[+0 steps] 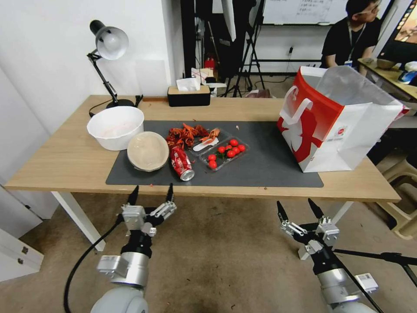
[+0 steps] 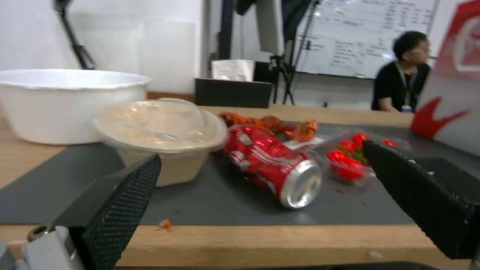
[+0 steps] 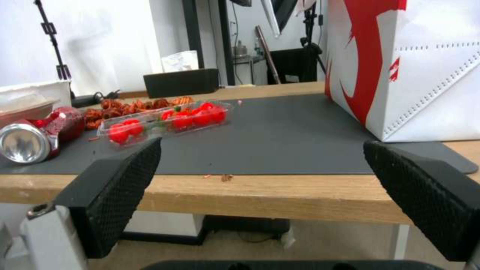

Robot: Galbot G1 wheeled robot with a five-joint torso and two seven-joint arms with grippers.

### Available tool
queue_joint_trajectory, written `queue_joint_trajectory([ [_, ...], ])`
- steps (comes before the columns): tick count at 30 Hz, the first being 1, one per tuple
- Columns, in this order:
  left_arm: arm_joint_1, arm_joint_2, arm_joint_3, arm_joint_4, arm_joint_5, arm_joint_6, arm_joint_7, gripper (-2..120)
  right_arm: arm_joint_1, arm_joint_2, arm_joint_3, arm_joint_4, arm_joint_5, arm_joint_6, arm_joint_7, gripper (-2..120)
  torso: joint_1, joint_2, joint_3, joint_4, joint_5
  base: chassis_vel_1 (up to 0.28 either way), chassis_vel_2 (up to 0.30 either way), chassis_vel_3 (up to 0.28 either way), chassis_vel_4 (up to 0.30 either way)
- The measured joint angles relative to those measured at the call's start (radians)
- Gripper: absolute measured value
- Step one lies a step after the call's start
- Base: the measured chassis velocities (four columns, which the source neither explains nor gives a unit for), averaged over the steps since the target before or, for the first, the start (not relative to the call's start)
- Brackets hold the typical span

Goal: Pick up the trash from the table and place it into the takeout bag.

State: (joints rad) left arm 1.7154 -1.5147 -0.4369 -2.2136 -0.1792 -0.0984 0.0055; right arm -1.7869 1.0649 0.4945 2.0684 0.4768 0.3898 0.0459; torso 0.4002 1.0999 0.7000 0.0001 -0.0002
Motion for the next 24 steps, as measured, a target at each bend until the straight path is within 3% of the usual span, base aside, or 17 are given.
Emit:
queue_joint_trajectory([
  [3, -0.033, 0.090, 0.034, 0.037, -0.009, -0.007, -0.010, 100, 0.000, -0.003, 0.004, -0.002, -0.010, 0.000, 0.000, 100, 0.000, 0.000, 0.000, -0.0001, 0.0001, 0.000, 0.000, 0.000, 0.000],
  [7, -0.065, 0.150, 0.066, 0.070, -0.036, -0.017, 0.003, 100, 0.000, -0.003, 0.009, -0.004, -0.018, -0.002, 0.000, 100, 0.000, 0.000, 0.000, -0.0001, 0.0002, 0.000, 0.000, 0.000, 0.000],
  [10, -0.087, 0.172, 0.093, 0.091, -0.049, -0.017, 0.004, 100, -0.002, -0.001, 0.015, -0.005, -0.023, -0.004, 0.002, 100, 0.000, 0.000, 0.000, -0.0001, 0.0001, 0.000, 0.000, 0.000, 0.000],
  [17, -0.135, 0.197, 0.089, 0.104, -0.074, 0.072, -0.096, 100, -0.002, 0.011, 0.016, -0.012, -0.040, -0.014, 0.006, 100, 0.000, 0.000, 0.000, 0.0000, 0.0001, 0.000, 0.000, 0.000, 0.000],
  [21, -0.146, 0.217, 0.082, 0.092, -0.187, 0.115, -0.164, 100, 0.003, 0.014, 0.014, -0.016, -0.047, -0.017, 0.008, 100, 0.000, 0.000, 0.000, 0.0000, 0.0001, 0.000, 0.000, 0.000, 0.000],
  [24, -0.165, 0.225, 0.075, 0.060, -0.371, 0.155, -0.219, 100, 0.008, 0.015, 0.017, -0.017, -0.051, -0.019, 0.010, 100, 0.000, 0.000, 0.000, -0.0001, 0.0001, 0.000, 0.000, 0.000, 0.000],
])
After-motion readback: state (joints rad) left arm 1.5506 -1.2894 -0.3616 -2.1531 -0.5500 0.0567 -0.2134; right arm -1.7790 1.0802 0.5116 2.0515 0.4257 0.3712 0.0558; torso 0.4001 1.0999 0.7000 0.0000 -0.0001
